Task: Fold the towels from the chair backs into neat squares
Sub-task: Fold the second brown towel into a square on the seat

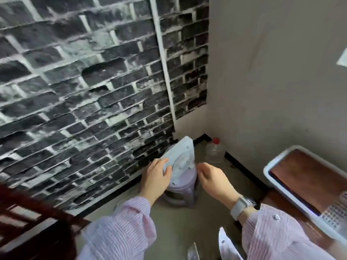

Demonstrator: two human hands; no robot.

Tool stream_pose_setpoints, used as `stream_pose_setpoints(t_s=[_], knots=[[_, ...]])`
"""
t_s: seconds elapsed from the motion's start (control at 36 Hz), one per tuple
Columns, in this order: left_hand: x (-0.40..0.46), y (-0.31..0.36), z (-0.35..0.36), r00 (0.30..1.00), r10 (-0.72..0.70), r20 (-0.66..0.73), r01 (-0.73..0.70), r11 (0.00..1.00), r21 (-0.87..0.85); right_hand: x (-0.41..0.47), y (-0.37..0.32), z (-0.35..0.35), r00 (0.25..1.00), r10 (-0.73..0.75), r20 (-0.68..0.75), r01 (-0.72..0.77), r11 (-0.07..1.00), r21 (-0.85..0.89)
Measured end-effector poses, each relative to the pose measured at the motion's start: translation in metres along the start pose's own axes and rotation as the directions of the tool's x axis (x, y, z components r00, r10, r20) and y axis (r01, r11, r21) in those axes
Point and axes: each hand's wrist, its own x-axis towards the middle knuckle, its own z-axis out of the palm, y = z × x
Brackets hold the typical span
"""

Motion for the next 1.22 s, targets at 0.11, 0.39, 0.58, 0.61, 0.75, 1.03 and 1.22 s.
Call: stream_pose_setpoints(t_s=[0.11, 0.39, 0.58, 0.61, 0.75, 1.03, 1.22], knots=[[-0.093, -0.098, -0.062, 0.963, -0.221, -0.152, 0.208, 0.973, -0.097, -0.033, -0.090, 0.080, 0.972, -0.127, 0.199, 0.140, 0.989, -0.056], [-0.281, -0.263, -0.185, 0.718, -0.559, -0.415, 0.549, 0.821, -0.156, -0.106, -0.276, 0.247, 0.746, -0.395, 0.536, 0.465, 0.885, 0.006], [-0.334, -0.348, -0.227, 0.579, -0.658, -0.482, 0.640, 0.732, -0.232, -0.115, -0.364, 0.334, 0.596, -0.488, 0.638, 0.613, 0.789, 0.032], [-0.335, -0.361, -0.235, 0.574, -0.663, -0.480, 0.644, 0.728, -0.237, -0.112, -0.375, 0.347, 0.582, -0.500, 0.641, 0.625, 0.780, 0.041], [-0.318, -0.445, -0.296, 0.560, -0.673, -0.482, 0.674, 0.709, -0.208, -0.076, -0.444, 0.415, 0.584, -0.543, 0.603, 0.637, 0.767, 0.074], [-0.241, -0.582, -0.425, 0.613, -0.619, -0.491, 0.600, 0.769, -0.220, 0.031, -0.606, 0.521, 0.616, -0.682, 0.395, 0.741, 0.671, 0.003], [-0.239, -0.634, -0.450, 0.624, -0.619, -0.477, 0.562, 0.780, -0.275, 0.070, -0.687, 0.578, 0.518, -0.649, 0.557, 0.854, 0.425, -0.300]])
